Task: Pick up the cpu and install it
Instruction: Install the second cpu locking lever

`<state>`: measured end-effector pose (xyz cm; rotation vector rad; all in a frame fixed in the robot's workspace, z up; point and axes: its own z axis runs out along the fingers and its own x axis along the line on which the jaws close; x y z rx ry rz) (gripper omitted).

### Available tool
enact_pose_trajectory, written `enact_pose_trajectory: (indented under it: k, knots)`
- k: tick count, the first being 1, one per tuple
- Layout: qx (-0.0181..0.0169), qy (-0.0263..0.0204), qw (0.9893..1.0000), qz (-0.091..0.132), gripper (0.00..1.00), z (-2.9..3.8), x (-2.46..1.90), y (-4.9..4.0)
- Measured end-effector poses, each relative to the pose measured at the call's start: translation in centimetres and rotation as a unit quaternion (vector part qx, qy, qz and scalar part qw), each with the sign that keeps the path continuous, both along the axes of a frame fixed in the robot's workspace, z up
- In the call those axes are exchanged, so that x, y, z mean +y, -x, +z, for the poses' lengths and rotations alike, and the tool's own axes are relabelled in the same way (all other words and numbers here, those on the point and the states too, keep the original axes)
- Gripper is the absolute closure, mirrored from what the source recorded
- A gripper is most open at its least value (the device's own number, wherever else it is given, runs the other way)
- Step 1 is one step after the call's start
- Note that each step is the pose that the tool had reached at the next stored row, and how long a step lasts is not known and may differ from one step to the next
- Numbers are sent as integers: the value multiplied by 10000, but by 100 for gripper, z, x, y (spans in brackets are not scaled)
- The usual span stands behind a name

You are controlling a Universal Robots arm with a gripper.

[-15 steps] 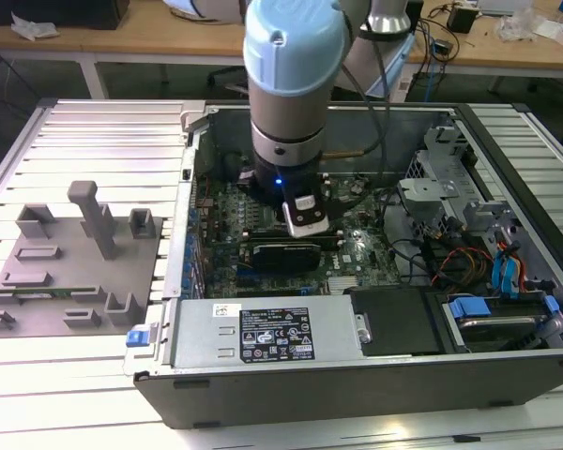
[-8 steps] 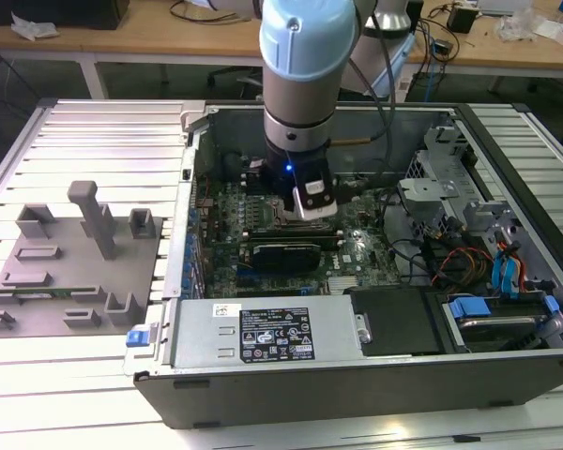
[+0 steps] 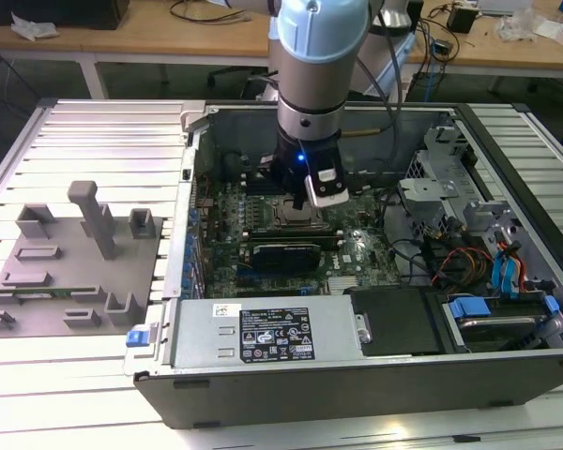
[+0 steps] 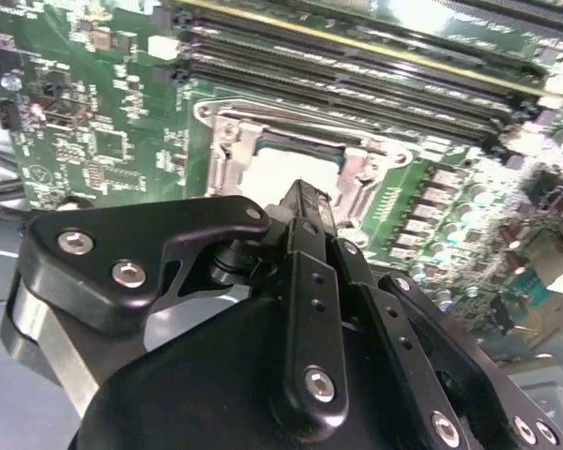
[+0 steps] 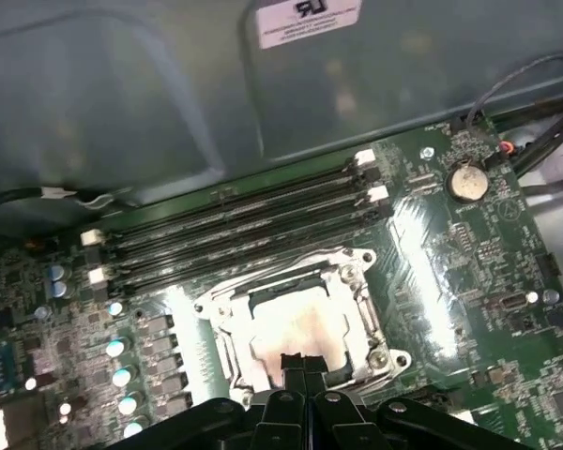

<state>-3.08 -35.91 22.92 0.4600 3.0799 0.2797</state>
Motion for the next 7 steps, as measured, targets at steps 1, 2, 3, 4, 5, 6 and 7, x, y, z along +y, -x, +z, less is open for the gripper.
enact_pose_trajectory:
  k: [1,2,3,4,5,6,7]
  knots:
    - [3,0,10000,2,89,-2,19,-45]
    - [5,0,10000,3,89,-3,23,-59]
    - [5,0,10000,3,89,-3,23,-59]
    - [4,0,10000,3,89,-3,23,-61]
    - [4,0,10000,3,89,-3,23,-62]
    - [4,0,10000,3,89,-3,23,-63]
    - [4,0,10000,3,89,-3,23,-63]
